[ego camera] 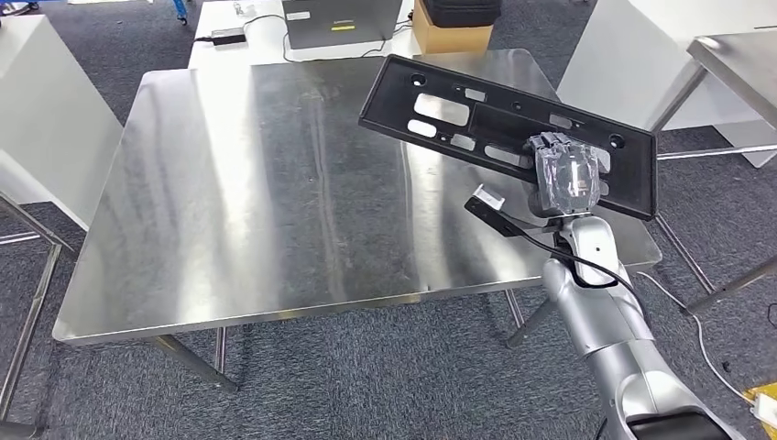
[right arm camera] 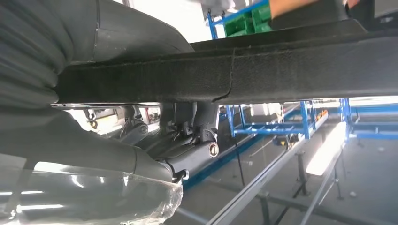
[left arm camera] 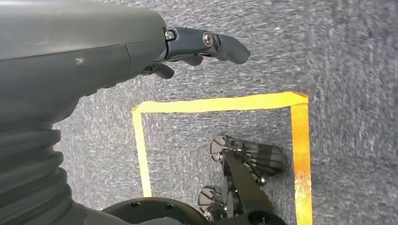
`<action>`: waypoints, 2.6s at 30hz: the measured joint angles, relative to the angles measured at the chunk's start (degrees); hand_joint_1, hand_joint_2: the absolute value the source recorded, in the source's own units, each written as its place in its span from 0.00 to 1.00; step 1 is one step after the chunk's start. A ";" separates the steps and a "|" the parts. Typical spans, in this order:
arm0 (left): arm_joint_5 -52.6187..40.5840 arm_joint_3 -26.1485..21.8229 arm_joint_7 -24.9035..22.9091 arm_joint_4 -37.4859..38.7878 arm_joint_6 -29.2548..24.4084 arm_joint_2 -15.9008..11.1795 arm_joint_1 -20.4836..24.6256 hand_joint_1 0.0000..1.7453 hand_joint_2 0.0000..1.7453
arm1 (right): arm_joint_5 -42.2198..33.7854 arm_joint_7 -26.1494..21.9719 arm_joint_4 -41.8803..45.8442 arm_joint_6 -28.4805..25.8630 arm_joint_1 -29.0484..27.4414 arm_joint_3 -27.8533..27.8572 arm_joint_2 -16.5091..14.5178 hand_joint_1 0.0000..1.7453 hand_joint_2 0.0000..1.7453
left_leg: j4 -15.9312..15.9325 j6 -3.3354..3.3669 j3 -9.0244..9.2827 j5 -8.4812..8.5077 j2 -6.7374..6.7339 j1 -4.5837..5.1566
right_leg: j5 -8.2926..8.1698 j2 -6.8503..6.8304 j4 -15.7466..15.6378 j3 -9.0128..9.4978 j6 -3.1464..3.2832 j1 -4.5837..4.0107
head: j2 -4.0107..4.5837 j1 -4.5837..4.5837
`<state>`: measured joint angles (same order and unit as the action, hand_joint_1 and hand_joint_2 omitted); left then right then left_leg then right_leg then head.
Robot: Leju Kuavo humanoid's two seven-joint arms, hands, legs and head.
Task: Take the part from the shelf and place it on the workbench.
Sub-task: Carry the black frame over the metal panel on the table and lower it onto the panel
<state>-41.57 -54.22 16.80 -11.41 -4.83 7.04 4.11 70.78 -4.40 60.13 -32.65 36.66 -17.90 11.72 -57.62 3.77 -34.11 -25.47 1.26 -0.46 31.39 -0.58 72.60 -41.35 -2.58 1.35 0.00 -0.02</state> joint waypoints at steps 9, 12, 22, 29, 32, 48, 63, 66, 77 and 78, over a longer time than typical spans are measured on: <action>-0.58 -0.05 1.09 0.00 -0.16 -0.02 -0.20 0.00 1.00 | 10.80 4.02 -5.48 -1.91 2.41 -0.55 -0.25 1.00 1.00 | -0.37 -0.36 0.05 -0.73 2.88 0.64 | -7.12 0.87 -15.54 6.39 -0.18 -0.16 | 0.00 -0.07; -0.68 -0.29 1.92 0.00 -0.23 -0.01 -0.15 0.00 1.00 | 15.15 6.11 -9.93 -1.87 3.55 -0.81 -1.18 1.00 1.00 | -0.23 -0.12 0.20 -0.76 2.53 0.40 | -7.14 1.17 -15.53 6.41 -0.07 -0.37 | 0.00 -0.06; -1.11 -1.03 3.92 0.00 -1.51 -0.01 -0.06 0.00 1.00 | 18.94 10.49 -23.69 -2.98 5.59 -2.50 -3.90 1.00 1.00 | 0.05 -1.23 0.49 -0.89 1.93 0.03 | -7.06 1.62 -15.46 6.39 0.88 -0.86 | 0.00 -0.08; -1.10 -1.56 6.14 0.00 -2.89 -0.10 -0.04 0.00 1.00 | 18.46 10.54 -31.71 -5.77 6.02 -2.60 -5.82 0.50 0.50 | 0.03 -1.27 0.47 -0.86 1.91 0.26 | -7.07 1.62 -15.44 6.43 0.87 -0.80 | 0.00 -0.09; -1.42 -1.64 5.96 -0.01 -3.15 -0.16 -0.03 0.00 1.00 | 18.73 11.25 -33.17 -6.41 6.15 -2.57 -6.32 0.00 0.00 | 0.02 -1.27 0.48 -0.86 1.91 0.37 | -7.07 1.62 -15.45 6.43 0.87 -0.79 | 0.00 -0.09; -2.33 -1.75 1.27 -0.02 -4.10 -0.49 0.07 0.00 0.00 | 19.25 12.31 -33.64 -6.75 5.48 -2.69 -7.20 0.00 0.00 | 0.01 -1.24 0.53 -0.87 1.89 0.63 | -7.07 1.62 -15.46 6.43 0.86 -0.69 | 0.00 -0.09; -3.75 -1.78 -1.52 -0.02 -0.45 -0.57 0.16 0.00 0.00 | 8.35 0.71 -33.58 4.32 4.66 0.68 -8.56 0.00 0.00 | 0.01 -1.25 0.59 -0.88 1.89 0.63 | -7.07 1.62 -15.46 6.43 0.86 -0.66 | 0.00 -0.09; -4.45 -1.78 -1.54 -0.02 0.11 -0.62 0.20 0.00 0.00 | -0.42 -8.77 -32.51 12.05 4.04 4.33 -9.60 0.00 0.00 | 0.01 -1.25 0.59 -0.87 1.87 0.63 | -7.08 1.63 -15.45 6.43 0.86 -0.66 | 0.00 -0.09; -5.32 -2.53 -1.07 -0.02 0.19 -0.62 0.45 0.00 0.00 | -15.17 -20.42 -16.43 15.22 -2.92 6.15 -12.51 0.00 0.00 | 0.02 -1.25 0.61 -0.88 1.90 0.62 | -7.07 1.62 -15.45 6.43 0.86 -0.66 | 0.00 -0.10; -5.33 -2.63 -0.91 -0.02 0.04 -0.62 0.46 0.00 0.00 | -16.46 -21.24 -14.37 14.61 -3.96 5.95 -12.61 0.00 0.00 | 0.02 -1.25 0.61 -0.88 1.90 0.62 | -7.06 1.62 -15.45 6.43 0.86 -0.66 | 0.00 -0.10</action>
<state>-46.91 -56.85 15.88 -11.43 -4.79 6.42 4.56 54.32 -25.65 45.75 -18.04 32.70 -11.95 -0.90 -57.60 2.52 -33.50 -26.35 3.16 0.16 24.33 1.04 57.15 -34.92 -1.71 0.69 0.00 -0.12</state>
